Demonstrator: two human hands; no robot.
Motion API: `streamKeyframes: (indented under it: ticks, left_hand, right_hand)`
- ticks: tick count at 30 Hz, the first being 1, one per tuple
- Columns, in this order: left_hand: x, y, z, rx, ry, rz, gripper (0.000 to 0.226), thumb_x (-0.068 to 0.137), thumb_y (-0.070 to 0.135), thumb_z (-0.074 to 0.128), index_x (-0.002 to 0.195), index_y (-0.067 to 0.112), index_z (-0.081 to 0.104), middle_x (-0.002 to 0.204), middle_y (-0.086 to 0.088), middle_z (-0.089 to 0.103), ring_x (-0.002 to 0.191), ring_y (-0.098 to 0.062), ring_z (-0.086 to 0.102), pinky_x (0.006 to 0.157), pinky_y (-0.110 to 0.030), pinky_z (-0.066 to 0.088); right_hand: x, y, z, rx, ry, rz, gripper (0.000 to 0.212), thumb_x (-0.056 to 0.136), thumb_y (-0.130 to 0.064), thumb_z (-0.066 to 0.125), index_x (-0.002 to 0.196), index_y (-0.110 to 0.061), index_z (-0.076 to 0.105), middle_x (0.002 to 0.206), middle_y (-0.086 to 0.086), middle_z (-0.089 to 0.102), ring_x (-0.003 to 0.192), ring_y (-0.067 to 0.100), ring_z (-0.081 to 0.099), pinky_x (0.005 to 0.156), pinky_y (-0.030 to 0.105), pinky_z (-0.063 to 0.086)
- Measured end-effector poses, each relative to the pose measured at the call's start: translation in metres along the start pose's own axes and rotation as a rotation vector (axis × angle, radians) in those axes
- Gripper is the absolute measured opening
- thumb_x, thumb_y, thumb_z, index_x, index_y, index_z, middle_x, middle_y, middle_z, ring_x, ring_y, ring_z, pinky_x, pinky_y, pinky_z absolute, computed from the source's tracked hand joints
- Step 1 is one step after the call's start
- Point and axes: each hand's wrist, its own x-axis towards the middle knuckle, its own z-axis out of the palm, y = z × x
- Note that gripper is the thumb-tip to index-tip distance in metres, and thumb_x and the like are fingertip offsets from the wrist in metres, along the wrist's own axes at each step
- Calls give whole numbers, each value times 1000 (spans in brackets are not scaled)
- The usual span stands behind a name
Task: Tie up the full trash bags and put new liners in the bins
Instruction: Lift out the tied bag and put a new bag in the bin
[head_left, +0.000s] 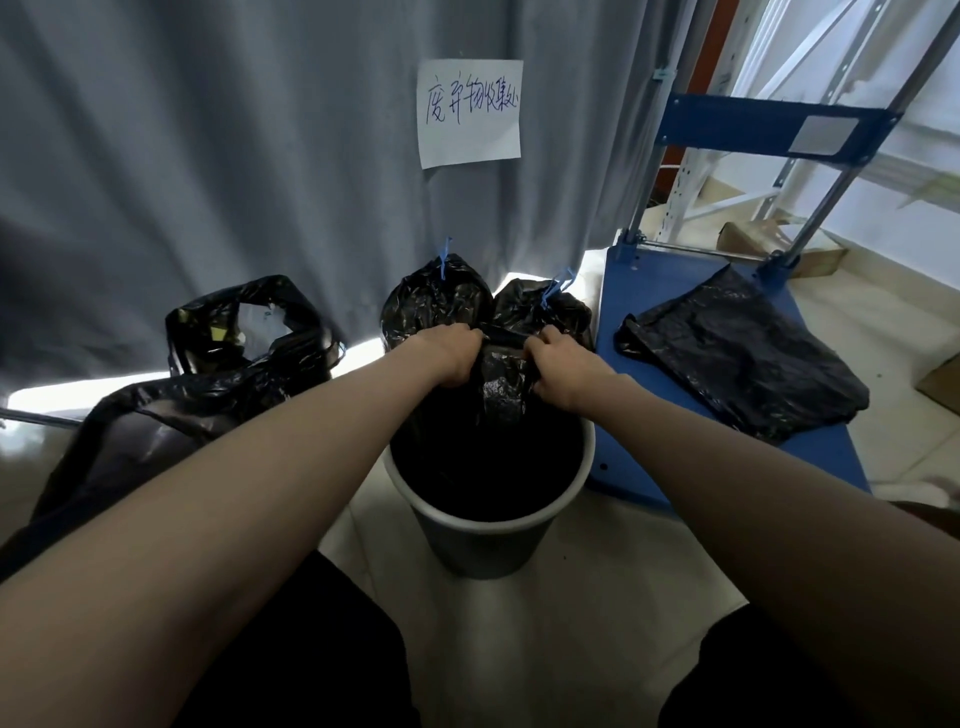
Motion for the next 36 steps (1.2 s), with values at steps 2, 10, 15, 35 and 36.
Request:
streamKeyframes:
  ticks: [2, 10, 15, 35, 36]
  left_hand:
    - [-1, -3, 1, 41, 2, -9, 53, 92, 14, 55, 141, 10, 38, 139, -13, 45, 125, -33, 49, 99, -41, 42]
    - [-6, -12, 4, 120, -63, -64, 59, 92, 5, 50, 146, 9, 26, 136, -16, 49, 121, -33, 53, 95, -42, 46]
    - [-7, -19, 8, 84, -193, -147, 66, 90, 14, 57, 145, 5, 23, 137, -17, 48, 124, -33, 52, 96, -38, 43]
    - [-66, 22, 10, 158, -274, 308, 41, 68, 40, 82, 104, 26, 69, 93, 5, 60, 82, -15, 53, 71, -25, 40]
    - [-66, 23, 11, 213, -305, 314, 39, 68, 32, 83, 104, 26, 71, 96, 3, 64, 85, -17, 56, 71, -24, 39]
  right_hand:
    - [4, 4, 4, 21, -30, 28, 48, 92, -15, 55, 136, -8, 37, 131, 17, 38, 112, 38, 49, 82, 42, 44]
    - [15, 6, 16, 106, -176, 76, 74, 91, -28, 61, 148, -12, 18, 143, 20, 33, 121, 42, 48, 96, 46, 44]
    - [18, 6, 18, 114, -290, 168, 77, 94, -34, 56, 152, -13, 9, 145, 22, 35, 125, 42, 45, 103, 51, 41]
    - [-13, -25, 12, -175, -419, -122, 23, 92, -18, 51, 111, -23, 64, 119, 8, 57, 107, 30, 56, 94, 42, 47]
    - [-14, -24, 11, -180, -441, -119, 25, 93, -18, 50, 113, -22, 64, 120, 8, 57, 107, 29, 56, 93, 42, 48]
